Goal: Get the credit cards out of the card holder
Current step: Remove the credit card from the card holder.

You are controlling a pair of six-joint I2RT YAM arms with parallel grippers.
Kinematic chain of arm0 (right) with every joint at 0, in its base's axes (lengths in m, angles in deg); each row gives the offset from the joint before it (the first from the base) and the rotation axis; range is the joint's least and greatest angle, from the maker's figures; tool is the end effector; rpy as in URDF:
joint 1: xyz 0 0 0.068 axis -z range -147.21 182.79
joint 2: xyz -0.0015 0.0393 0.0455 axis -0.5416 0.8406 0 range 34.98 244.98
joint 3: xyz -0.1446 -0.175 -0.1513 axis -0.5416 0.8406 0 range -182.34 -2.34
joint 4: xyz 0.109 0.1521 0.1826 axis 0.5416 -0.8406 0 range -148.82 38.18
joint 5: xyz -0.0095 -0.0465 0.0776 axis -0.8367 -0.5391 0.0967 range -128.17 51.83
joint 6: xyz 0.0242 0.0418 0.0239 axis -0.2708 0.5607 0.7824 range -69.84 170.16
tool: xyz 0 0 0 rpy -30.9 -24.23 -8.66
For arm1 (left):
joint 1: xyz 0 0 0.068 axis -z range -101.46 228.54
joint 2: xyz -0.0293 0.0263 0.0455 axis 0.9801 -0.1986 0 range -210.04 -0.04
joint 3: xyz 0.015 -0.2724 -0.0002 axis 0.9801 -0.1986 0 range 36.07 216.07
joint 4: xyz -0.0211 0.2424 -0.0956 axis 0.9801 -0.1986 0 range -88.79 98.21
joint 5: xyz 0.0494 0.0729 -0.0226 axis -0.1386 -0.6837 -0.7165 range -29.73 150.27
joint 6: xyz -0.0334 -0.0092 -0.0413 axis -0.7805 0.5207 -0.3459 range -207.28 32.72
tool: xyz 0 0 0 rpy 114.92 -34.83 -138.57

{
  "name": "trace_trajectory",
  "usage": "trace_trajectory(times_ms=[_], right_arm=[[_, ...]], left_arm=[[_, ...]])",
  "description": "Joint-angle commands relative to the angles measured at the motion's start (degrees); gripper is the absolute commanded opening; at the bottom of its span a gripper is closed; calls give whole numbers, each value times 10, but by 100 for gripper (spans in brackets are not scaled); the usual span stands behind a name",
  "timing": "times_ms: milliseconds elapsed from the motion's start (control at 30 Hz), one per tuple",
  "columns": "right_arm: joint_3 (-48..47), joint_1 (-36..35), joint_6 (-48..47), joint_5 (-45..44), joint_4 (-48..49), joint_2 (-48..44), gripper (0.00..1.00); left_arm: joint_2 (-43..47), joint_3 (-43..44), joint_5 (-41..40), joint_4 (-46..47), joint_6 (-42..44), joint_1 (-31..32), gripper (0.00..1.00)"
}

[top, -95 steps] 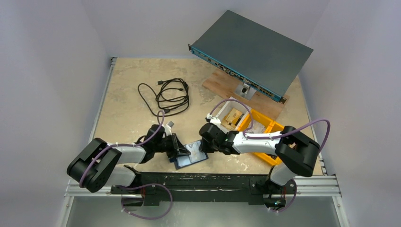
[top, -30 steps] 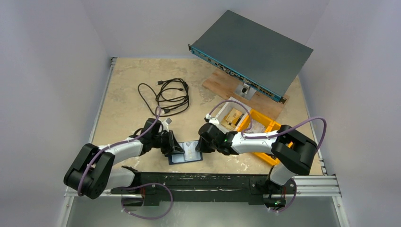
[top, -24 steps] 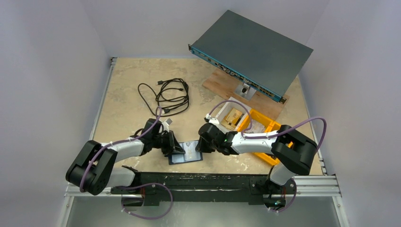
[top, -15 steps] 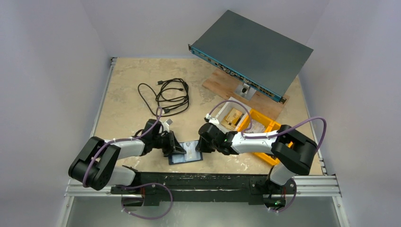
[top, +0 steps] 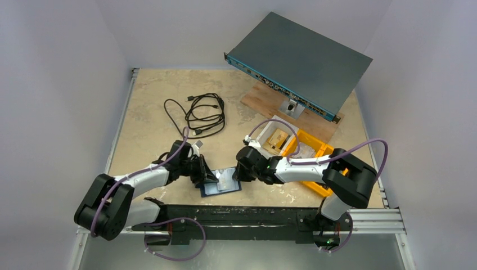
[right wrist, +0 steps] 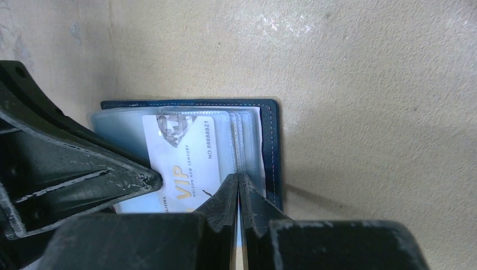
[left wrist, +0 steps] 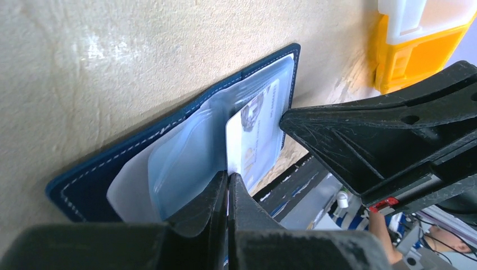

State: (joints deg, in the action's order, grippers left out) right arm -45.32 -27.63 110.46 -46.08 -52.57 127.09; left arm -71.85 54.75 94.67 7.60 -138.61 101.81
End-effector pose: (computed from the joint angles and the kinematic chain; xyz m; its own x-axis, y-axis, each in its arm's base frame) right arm 0.1552 0.2636 0.1477 -0.8973 0.1620 -0.4106 -0.0773 0.8582 0.5074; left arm 0.1700 -0.0949 0.1210 -0.9570 -0.2897 -0.0140 -0.1828 0.6399 -0.7464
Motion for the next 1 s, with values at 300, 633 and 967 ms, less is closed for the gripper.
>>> trace_trajectory(times_ms=[300,633,967], right_arm=[[41,0,-20,-17,-121,28,0],[-2,0,-46,-10,-139,-29,0],[-50,0,-99,-6,-167,-141,40]], left_arm=[[73,46,-103,-171,43,-4,0],[134,87,-116,-242,56,-4,0],[170,114,-100,-265,65,-4,0]])
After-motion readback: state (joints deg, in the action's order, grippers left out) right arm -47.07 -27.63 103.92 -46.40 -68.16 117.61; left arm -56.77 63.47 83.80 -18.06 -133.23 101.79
